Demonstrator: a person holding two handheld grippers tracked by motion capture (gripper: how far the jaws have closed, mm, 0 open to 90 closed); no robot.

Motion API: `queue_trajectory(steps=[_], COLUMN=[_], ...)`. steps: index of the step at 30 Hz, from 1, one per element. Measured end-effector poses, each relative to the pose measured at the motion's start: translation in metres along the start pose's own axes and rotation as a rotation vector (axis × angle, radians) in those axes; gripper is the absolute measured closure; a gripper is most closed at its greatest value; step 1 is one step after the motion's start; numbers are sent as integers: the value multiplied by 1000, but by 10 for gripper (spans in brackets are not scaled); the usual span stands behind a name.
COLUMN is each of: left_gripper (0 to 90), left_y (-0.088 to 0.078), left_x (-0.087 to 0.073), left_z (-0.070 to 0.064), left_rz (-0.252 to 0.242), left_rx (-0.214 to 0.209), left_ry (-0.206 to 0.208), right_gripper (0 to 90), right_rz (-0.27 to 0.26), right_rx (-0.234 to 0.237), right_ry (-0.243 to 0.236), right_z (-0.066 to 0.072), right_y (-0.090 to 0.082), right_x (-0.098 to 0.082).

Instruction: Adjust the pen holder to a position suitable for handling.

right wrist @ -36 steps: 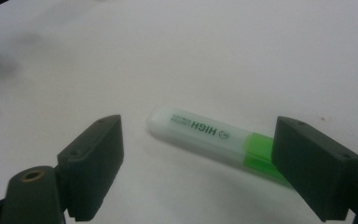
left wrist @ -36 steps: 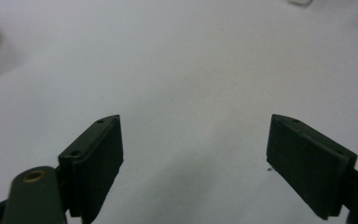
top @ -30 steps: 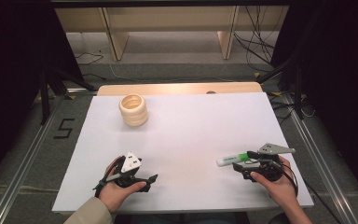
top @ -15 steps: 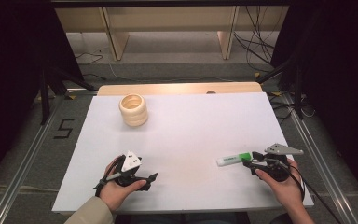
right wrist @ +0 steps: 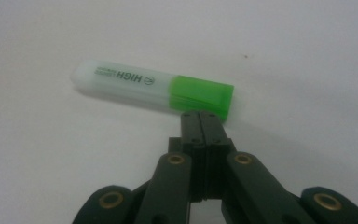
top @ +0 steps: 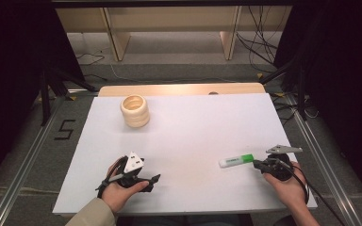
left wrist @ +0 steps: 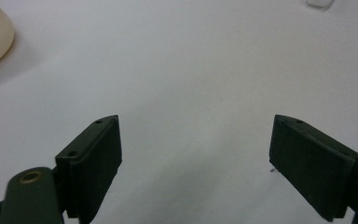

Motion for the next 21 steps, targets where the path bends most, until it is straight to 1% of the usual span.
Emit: queue_trajectory(steps=[1,3,7,15,21], left_gripper=[167,167,167,168,168], left_y=[0,0,0,0,1], left_x=[0,0,1,1,1], left_z=[0,-1,0,0,0], left_rz=[0,-3,-6,-8,-7], left_rx=[-2,-1,1,3,4], left_ry=[0,-3,1,2,1], right_gripper=[900,900,900,900,900], right_rz=[0,20,38,42,58], right_rx=[0,-9,-13,-12,-23], right_ry=[0,-2,-8,-17,-20], right_z=[0,-1,1,2,1], right_y=[0,5,10,12,14], right_x=[0,0,0,1,0])
Point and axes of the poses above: each handheld gripper's, and its own axes: y roughly forward along the jaws, x roughly out of its top, z roughly to its left, the point moved 4 cm from there along y, roughly forward along the jaws, and after that the axes turned 13 degrees about -z, right-handed, at the moved point
